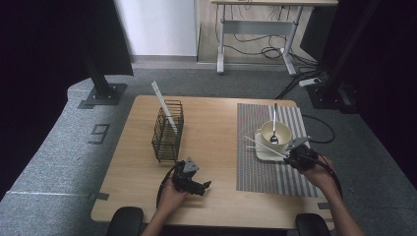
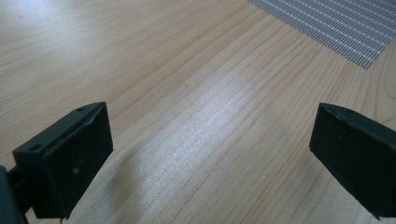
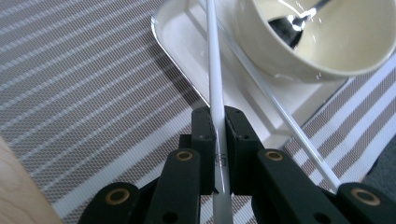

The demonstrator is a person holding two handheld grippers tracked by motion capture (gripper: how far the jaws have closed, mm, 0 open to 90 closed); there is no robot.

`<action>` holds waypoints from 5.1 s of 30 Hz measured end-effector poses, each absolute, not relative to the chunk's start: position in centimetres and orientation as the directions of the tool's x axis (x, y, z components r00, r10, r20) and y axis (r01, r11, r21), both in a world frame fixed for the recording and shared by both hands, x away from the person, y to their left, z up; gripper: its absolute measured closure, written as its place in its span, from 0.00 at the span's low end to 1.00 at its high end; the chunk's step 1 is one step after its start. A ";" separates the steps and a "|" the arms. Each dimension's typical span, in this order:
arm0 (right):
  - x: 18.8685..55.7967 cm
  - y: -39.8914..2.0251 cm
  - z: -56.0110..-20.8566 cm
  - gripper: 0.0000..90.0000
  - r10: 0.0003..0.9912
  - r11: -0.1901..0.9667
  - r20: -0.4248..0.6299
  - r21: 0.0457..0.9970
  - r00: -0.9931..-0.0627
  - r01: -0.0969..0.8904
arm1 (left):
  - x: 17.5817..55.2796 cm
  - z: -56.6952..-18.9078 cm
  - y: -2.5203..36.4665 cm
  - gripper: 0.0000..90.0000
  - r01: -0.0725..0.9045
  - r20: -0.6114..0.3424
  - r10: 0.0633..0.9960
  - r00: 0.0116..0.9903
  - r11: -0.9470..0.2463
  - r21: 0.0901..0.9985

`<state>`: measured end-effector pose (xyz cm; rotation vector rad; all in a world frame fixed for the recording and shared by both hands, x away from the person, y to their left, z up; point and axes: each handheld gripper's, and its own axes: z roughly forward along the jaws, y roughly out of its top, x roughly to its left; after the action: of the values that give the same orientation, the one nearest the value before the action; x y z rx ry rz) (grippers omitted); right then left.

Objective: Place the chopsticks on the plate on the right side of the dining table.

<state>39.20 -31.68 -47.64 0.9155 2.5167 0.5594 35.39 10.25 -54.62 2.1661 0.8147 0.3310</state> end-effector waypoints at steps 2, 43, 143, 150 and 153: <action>39.3 -32.0 -48.0 0.92 0.677 0.700 -0.228 0.490 -0.699 0.519 | 35.4 -54.7 10.3 0.00 0.449 -0.030 0.651 0.759 -0.490 0.747; 42.0 -35.2 -50.9 0.82 0.695 0.707 -0.245 0.404 -0.676 0.580 | 35.8 -55.0 9.6 0.00 0.484 0.003 0.650 0.760 -0.568 0.666; 41.1 -28.9 -54.9 0.01 0.828 0.421 -0.057 0.721 -0.558 0.551 | 35.8 -55.1 9.6 0.00 0.481 0.000 0.638 0.770 -0.581 0.656; 41.1 -29.0 -54.8 0.02 0.828 0.425 -0.069 0.725 -0.556 0.542 | 35.8 -55.1 9.6 0.00 0.481 -0.001 0.637 0.771 -0.581 0.656; 41.1 -29.1 -54.8 0.02 0.828 0.425 -0.071 0.726 -0.556 0.541 | 35.8 -55.1 9.6 0.00 0.480 0.000 0.636 0.772 -0.583 0.655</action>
<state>41.09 -29.08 -54.77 1.1629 2.2633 0.9268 35.76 9.56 -55.08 2.3072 0.8281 0.3089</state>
